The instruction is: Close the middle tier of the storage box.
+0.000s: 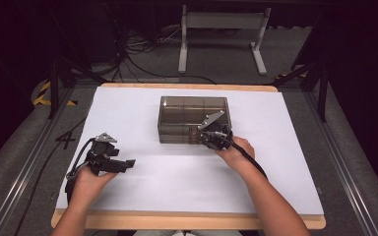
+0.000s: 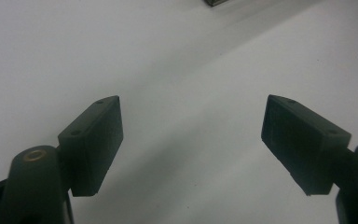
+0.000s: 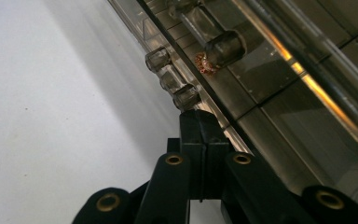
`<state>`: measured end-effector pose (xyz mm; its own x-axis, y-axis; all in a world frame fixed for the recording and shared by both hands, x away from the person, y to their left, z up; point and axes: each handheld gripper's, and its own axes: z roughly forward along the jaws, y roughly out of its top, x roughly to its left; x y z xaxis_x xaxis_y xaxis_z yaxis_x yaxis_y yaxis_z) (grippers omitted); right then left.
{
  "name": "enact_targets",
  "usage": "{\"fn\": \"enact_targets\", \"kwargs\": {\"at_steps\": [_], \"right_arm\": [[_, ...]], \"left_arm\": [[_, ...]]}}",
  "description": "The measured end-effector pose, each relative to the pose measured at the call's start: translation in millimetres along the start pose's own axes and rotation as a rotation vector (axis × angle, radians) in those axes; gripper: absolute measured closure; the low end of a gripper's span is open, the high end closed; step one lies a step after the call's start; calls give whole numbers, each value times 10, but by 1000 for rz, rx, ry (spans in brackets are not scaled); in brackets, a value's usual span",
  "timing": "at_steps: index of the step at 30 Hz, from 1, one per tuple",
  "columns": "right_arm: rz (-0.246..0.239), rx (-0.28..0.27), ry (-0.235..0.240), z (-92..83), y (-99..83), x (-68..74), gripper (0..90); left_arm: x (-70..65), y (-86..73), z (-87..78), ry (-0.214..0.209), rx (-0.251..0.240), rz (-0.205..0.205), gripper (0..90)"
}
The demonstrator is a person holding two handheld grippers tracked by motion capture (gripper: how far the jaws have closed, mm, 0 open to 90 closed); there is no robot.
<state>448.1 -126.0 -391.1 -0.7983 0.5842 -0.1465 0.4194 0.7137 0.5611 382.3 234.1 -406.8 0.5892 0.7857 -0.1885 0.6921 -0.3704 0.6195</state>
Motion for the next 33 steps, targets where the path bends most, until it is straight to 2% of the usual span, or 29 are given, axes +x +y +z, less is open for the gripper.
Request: {"fn": "enact_targets", "kwargs": {"at_steps": [10, 23, 25, 31, 33], "right_arm": [[18, -15, -21, 28, 12, -38, 900], [29, -20, -19, 35, 11, -57, 900], [36, -30, -3, 9, 10, -63, 900], [-7, -24, 6, -97, -1, -22, 900], [-24, -23, 23, -135, -12, -12, 900]], "left_arm": [[4, 0, 5, 0, 2, 2, 212], [3, 3, 6, -5, 5, 1, 211], [4, 4, 9, -7, 8, 2, 211], [-3, 4, 17, -4, 11, 7, 211], [-4, 4, 15, -4, 10, 6, 211]]}}
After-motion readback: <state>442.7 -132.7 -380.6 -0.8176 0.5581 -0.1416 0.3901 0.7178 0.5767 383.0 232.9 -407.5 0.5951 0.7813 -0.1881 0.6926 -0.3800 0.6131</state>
